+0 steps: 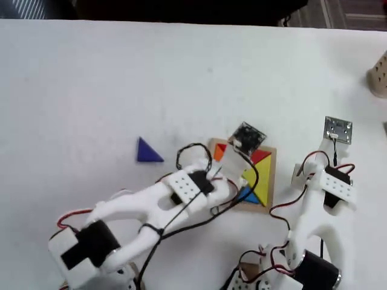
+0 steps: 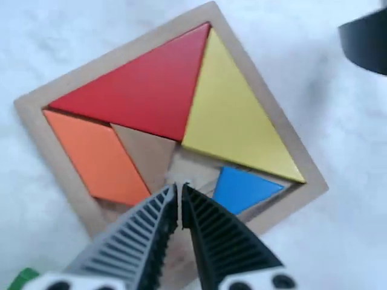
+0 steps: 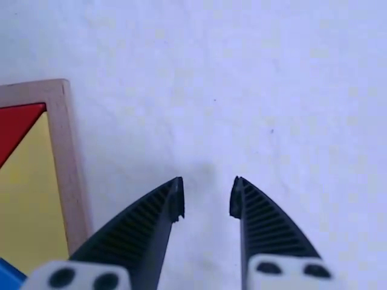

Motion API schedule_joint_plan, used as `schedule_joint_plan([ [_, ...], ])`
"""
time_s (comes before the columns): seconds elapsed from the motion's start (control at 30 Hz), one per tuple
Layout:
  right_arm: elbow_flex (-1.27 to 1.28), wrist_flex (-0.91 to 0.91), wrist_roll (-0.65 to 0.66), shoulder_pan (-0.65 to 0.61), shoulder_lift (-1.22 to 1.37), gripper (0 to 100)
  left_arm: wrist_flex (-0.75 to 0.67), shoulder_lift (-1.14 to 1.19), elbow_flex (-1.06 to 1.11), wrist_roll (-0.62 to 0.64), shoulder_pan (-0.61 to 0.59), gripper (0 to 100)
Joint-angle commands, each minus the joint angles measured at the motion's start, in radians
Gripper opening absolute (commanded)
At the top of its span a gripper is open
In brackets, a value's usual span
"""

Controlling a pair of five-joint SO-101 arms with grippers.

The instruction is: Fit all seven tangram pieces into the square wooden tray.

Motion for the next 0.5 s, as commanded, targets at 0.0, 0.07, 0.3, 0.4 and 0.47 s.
schedule_joint_plan([
  [0.0, -0.041, 0.01, 0.014, -0.012, 0.004, 13.4, -0.029, 0.048, -0.074, 0.015, -0.008, 4],
  [0.07, -0.041, 0.01, 0.014, -0.012, 0.004, 13.4, -0.029, 0.074, -0.074, 0.015, 0.028, 4],
  [0.3, -0.041, 0.01, 0.014, -0.012, 0.004, 13.4, -0.029, 0.107, -0.071, 0.015, 0.154, 4],
  [0.4, -0.041, 0.01, 0.014, -0.012, 0.004, 13.4, -0.029, 0.107, -0.069, 0.015, 0.18, 4],
  [0.47, -0.041, 0.01, 0.014, -0.012, 0.004, 13.4, -0.029, 0.107, -0.072, 0.015, 0.183, 4],
])
